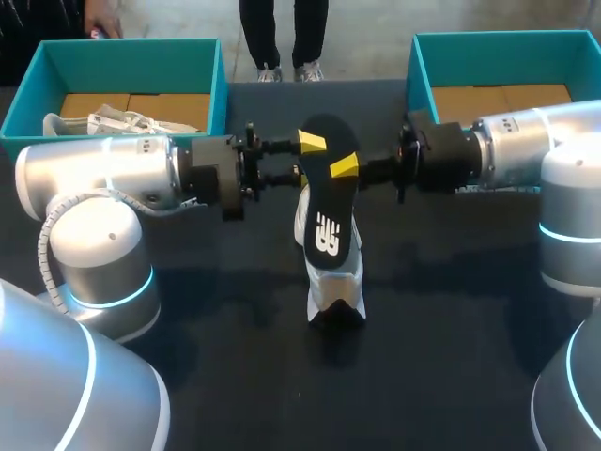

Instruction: Take the shoe out of the shoebox, open the shoe tongue, remove and reinsert the insole, then place the shoe into the shoebox

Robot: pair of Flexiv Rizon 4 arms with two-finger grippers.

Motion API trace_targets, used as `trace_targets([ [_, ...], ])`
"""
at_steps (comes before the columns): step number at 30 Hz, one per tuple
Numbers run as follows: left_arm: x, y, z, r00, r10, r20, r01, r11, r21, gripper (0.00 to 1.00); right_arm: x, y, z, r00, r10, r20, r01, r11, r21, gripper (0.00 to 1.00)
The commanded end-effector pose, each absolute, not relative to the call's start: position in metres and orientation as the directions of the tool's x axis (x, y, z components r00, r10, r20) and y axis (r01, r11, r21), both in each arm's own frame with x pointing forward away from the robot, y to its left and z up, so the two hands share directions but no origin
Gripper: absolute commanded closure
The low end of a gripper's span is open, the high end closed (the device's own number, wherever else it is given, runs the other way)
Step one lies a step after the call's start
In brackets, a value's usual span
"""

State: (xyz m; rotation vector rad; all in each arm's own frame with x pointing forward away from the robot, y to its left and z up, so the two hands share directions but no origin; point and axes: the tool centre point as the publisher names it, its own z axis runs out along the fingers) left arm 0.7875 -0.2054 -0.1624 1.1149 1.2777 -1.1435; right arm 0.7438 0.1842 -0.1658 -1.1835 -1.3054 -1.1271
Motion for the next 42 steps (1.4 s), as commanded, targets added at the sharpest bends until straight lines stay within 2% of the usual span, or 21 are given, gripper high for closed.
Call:
trace_targets([
  [1,0.786,-0.207,-0.164,-0.022,-0.002,-1.000,0.993,0.117,-0.022,0.53,0.744,0.182,-0.166,-0.017,0.066,0.998,0.996,0.088,0.011,1.00],
  [35,0.786,-0.219,-0.171,-0.042,0.005,-0.999,0.991,0.131,-0.041,0.67,0.747,0.183,-0.172,-0.029,0.041,0.999,0.996,0.090,0.026,1.00],
  [38,0.786,-0.220,-0.173,-0.044,0.007,-0.999,0.991,0.131,-0.043,0.71,0.747,0.183,-0.171,-0.029,0.042,0.999,0.996,0.088,0.025,1.00],
  [42,0.786,-0.220,-0.174,-0.046,0.005,-0.999,0.990,0.133,-0.045,0.81,0.746,0.182,-0.171,-0.027,0.044,0.999,0.996,0.085,0.023,1.00],
])
